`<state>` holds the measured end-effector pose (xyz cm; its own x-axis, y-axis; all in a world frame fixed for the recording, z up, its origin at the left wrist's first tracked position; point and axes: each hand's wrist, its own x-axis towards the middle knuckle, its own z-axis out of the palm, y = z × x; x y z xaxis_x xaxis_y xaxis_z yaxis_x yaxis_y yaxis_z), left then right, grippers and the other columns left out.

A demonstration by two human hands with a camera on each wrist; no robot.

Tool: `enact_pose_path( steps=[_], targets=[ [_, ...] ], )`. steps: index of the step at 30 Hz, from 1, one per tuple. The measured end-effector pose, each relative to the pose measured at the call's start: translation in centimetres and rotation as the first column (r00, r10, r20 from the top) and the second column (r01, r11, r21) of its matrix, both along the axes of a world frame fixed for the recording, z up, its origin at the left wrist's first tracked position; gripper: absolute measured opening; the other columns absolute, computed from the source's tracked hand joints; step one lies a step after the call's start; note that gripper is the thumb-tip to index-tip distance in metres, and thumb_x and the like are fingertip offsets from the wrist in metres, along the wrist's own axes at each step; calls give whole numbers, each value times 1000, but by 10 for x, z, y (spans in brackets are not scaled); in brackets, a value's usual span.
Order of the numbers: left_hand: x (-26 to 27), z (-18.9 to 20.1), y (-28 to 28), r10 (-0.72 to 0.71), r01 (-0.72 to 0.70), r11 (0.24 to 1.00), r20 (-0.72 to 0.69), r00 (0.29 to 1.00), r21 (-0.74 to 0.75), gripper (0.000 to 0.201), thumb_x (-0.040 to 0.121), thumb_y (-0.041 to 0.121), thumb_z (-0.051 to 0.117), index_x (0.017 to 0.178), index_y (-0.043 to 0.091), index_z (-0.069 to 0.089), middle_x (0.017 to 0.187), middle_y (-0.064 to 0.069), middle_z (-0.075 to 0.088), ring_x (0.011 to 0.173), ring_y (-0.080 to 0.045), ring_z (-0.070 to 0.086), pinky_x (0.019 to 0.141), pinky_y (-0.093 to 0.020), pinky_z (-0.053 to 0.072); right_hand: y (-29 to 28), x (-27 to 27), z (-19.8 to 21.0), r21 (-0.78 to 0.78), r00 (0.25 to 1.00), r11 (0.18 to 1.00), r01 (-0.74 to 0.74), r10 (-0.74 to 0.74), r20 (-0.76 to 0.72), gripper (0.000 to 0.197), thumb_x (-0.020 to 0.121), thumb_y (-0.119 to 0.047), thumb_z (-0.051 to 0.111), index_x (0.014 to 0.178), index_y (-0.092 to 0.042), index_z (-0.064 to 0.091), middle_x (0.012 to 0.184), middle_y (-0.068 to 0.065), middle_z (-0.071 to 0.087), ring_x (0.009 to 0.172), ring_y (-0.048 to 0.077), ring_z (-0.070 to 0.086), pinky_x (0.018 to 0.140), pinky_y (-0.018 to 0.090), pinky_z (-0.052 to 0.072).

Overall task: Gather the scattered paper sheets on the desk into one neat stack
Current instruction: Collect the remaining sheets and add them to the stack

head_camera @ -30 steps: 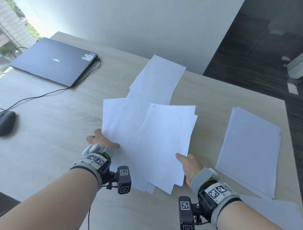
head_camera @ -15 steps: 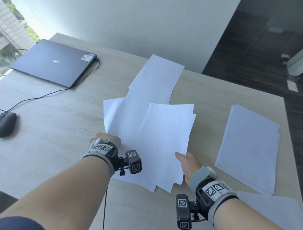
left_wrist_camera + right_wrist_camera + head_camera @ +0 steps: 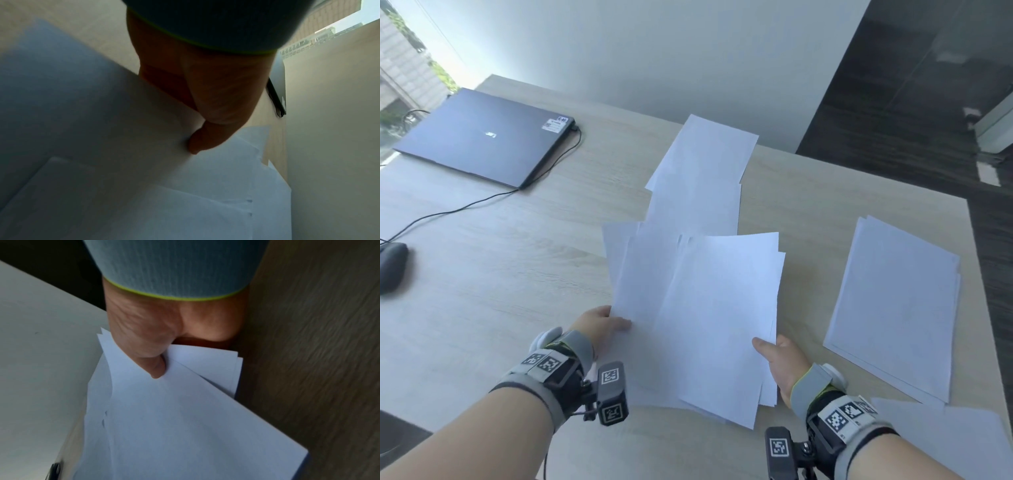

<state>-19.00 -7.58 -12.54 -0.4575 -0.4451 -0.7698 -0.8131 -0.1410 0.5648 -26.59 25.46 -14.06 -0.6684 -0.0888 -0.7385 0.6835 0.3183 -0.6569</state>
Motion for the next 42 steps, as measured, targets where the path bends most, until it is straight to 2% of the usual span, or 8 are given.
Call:
enact_pose_path(
  steps=[8,12,15,20,25,36,39,42],
  targets=[
    [-3,3,48,-199,201,980,-105,974,9,15,85,23,80,96,25,70,86,-2,79,80,-27,76,72,-33,59,-17,-2,8,118,934,930,-348,355,-43,22,94,-36,61,103,-19,72,97,1,76,92,24,72,91,43,57],
    [-3,5,60,-272,273,962,-95,958,-7,26,77,22,78,98,30,66,91,1,78,82,-25,75,80,-38,60,-11,-5,16,259,890,870,-420,450,-67,35,93,-51,54,97,-19,67,80,-7,67,73,16,64,72,32,53],
    [3,8,63,-254,254,967,-111,961,-12,34,64,28,67,97,23,71,85,-2,80,79,-26,77,80,-42,63,4,-9,27,310,913,903,-297,364,-183,31,95,-46,54,105,-17,61,91,-4,64,77,14,58,69,30,46],
    [18,13,55,-194,198,980,-189,963,6,29,66,23,70,93,16,75,81,-8,80,73,-28,76,71,-38,61,17,-22,28,202,961,979,17,40,-272,46,90,-41,67,132,-33,50,124,-6,54,110,14,56,92,32,45],
    [18,7,52,-71,97,991,-247,966,94,54,55,28,82,106,14,71,91,-14,79,85,-39,75,84,-54,61,12,-31,39,-160,992,981,111,-119,-40,53,92,-36,70,136,-33,42,120,-3,65,114,24,63,97,44,50],
    [14,0,76,24,48,972,-298,954,232,54,66,12,78,117,19,62,94,-10,80,81,-33,76,71,-46,62,3,-18,29,-56,985,983,-173,172,-23,23,95,-3,62,117,-2,64,116,14,71,103,29,68,85,32,58],
    [15,-2,68,1,59,977,-276,961,207,57,62,10,75,117,15,63,97,-14,79,87,-43,74,85,-62,59,3,-13,39,-97,981,978,-187,191,39,12,100,-17,60,106,-9,67,102,5,74,91,23,68,68,23,55],
    [18,0,55,-29,81,967,-214,976,242,59,59,6,76,117,12,67,104,-23,76,91,-48,72,88,-67,55,6,-21,44,-142,983,986,86,-61,172,27,99,-42,58,106,-18,69,100,8,78,91,26,73,81,39,59]
  ],
)
